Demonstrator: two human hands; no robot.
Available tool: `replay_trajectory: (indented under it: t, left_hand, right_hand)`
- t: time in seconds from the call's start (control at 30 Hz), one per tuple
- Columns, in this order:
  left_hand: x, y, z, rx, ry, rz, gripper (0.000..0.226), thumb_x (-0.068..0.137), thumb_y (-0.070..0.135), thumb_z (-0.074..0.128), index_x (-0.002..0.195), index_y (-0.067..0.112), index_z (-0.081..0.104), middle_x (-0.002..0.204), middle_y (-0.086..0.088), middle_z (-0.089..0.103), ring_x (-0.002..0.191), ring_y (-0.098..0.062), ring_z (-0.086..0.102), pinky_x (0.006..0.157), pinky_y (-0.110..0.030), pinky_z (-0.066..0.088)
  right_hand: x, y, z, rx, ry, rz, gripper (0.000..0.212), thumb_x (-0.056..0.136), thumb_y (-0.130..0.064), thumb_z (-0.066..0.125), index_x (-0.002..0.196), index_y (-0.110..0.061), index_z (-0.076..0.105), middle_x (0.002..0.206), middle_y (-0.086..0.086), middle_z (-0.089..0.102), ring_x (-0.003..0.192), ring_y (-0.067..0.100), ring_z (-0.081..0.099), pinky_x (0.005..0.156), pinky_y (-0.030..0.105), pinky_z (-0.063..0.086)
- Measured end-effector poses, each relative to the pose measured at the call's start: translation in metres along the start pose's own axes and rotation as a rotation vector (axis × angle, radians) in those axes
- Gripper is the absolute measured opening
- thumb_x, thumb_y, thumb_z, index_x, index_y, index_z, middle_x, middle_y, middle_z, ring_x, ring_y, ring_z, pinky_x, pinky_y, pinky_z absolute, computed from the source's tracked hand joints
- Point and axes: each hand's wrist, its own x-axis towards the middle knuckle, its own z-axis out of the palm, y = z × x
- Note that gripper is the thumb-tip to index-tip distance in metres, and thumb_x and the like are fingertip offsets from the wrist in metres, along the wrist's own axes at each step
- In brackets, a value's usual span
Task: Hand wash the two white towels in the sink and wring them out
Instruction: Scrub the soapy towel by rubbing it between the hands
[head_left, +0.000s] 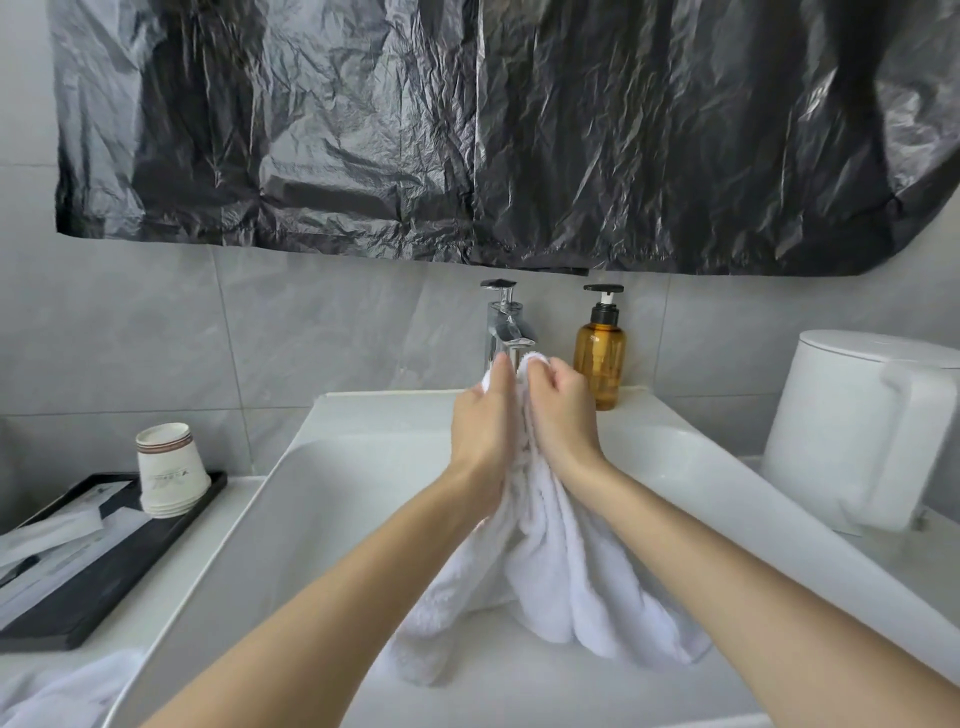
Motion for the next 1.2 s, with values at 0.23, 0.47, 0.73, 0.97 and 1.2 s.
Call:
replay_trajectory:
  t: [0.23,0.47,0.73,0.97,1.2]
  left_hand:
    - [-0.004,0.001,0.003,-0.023,-0.016,-0.088,0.047,0.1,0.045,0.043,0.073,0.012,0.061,0.063,-0.003,0.06,0.052,-0.015,0.058,0.049,-0.021,0.044]
    - [0.001,0.002,0.0,-0.05,-0.005,-0.137,0.044,0.1,0.046,0.043,0.08,0.011,0.059,0.07,-0.006,0.054,0.059,-0.019,0.054,0.056,-0.027,0.041]
    - [-0.003,0.001,0.0,-0.083,-0.005,-0.169,0.047,0.101,0.045,0.043,0.076,0.009,0.059,0.063,-0.005,0.058,0.056,-0.018,0.055,0.054,-0.026,0.042]
    - [-0.003,-0.001,-0.003,-0.133,-0.012,-0.189,0.048,0.102,0.036,0.043,0.062,0.017,0.061,0.051,0.002,0.055,0.052,-0.019,0.055,0.045,-0.019,0.041]
    - [0.002,0.0,-0.001,-0.083,0.016,-0.151,0.043,0.103,0.028,0.043,0.064,0.013,0.051,0.043,0.006,0.051,0.036,-0.006,0.05,0.038,-0.014,0.037]
  right_hand:
    - [0.001,-0.001,-0.002,0.019,0.012,-0.009,0.037,0.092,-0.012,0.046,0.059,-0.019,0.031,0.055,-0.009,0.029,0.057,0.01,0.027,0.056,0.03,0.024]
    - [-0.007,0.002,-0.001,0.004,-0.045,-0.11,0.039,0.093,-0.013,0.047,0.059,-0.02,0.029,0.048,-0.011,0.028,0.055,0.008,0.026,0.054,0.029,0.023]
    - [-0.005,0.004,0.001,-0.035,-0.034,-0.105,0.04,0.091,-0.015,0.049,0.055,-0.023,0.035,0.047,-0.009,0.036,0.054,0.008,0.031,0.057,0.031,0.027]
    - [-0.011,0.008,0.003,-0.035,-0.084,-0.17,0.031,0.086,-0.025,0.044,0.058,-0.016,0.037,0.055,-0.002,0.036,0.059,0.014,0.033,0.055,0.033,0.027]
    - [-0.015,0.008,0.001,-0.076,-0.111,-0.229,0.033,0.092,-0.015,0.047,0.059,-0.016,0.042,0.055,-0.003,0.039,0.058,0.01,0.034,0.056,0.031,0.029]
